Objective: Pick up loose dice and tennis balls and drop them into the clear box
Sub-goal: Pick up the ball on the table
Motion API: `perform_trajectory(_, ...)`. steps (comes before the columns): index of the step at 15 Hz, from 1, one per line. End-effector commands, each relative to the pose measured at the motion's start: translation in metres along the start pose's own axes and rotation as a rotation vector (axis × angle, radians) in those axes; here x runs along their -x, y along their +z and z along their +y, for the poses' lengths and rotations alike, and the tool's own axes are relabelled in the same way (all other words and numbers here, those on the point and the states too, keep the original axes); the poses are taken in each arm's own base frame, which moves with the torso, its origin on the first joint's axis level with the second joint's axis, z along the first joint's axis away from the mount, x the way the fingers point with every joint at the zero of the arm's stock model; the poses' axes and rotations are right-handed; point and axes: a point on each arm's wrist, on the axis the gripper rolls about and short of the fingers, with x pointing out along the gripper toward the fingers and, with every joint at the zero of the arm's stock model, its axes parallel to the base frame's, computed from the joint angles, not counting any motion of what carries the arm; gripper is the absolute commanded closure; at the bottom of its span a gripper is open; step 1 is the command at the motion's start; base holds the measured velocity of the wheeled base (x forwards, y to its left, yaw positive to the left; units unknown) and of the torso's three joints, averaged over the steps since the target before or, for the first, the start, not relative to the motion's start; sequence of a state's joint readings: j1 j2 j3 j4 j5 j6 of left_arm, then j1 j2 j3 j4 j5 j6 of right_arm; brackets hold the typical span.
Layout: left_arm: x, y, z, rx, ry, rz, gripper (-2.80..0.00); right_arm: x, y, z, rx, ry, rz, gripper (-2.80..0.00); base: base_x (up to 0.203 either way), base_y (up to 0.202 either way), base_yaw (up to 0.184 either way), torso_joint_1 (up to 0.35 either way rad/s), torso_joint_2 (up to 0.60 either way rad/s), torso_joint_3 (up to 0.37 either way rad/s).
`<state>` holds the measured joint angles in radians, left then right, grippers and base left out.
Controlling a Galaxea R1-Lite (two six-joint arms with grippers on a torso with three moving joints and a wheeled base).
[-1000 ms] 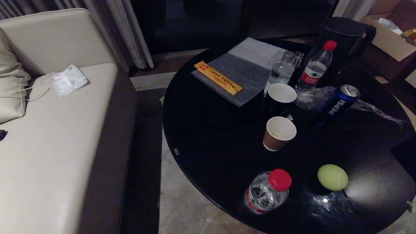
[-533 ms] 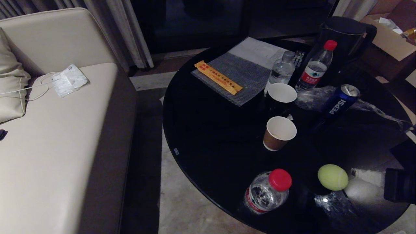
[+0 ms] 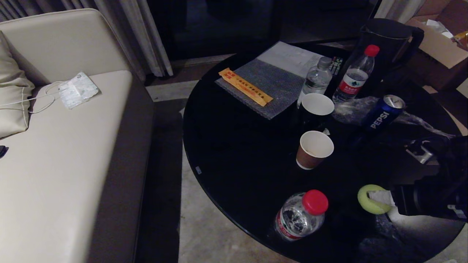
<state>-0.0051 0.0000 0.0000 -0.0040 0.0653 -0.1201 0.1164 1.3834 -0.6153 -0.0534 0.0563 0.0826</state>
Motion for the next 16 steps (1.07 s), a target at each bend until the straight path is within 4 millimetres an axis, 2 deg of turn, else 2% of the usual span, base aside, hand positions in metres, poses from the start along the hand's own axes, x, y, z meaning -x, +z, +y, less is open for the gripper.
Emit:
perform_trajectory(1, 0.000, 0.000, 0.000, 0.001, 0.000, 0.002, 0.00, -0.019, 0.000, -0.001, -0.004, -0.024, 0.063, -2.80, 0.000, 0.000, 0.000, 0.000, 0.00, 0.000)
perform_trajectory(11, 0.000, 0.000, 0.000, 0.001, 0.001, 0.002, 0.00, -0.049, 0.003, -0.001, 0.000, -0.020, 0.107, -2.80, 0.000, 0.000, 0.000, 0.000, 0.00, 0.000)
perform_trajectory(12, 0.000, 0.000, 0.000, 0.001, 0.000, 0.002, 0.00, -0.050, 0.004, -0.001, 0.002, -0.019, 0.098, 0.00, 0.000, 0.000, 0.000, 0.000, 0.00, 0.000)
perform_trajectory(16, 0.000, 0.000, 0.000, 0.001, 0.000, 0.002, 0.00, -0.055, 0.012, 0.000, 0.009, -0.021, 0.053, 0.00, 0.000, 0.000, 0.000, 0.000, 0.00, 0.000)
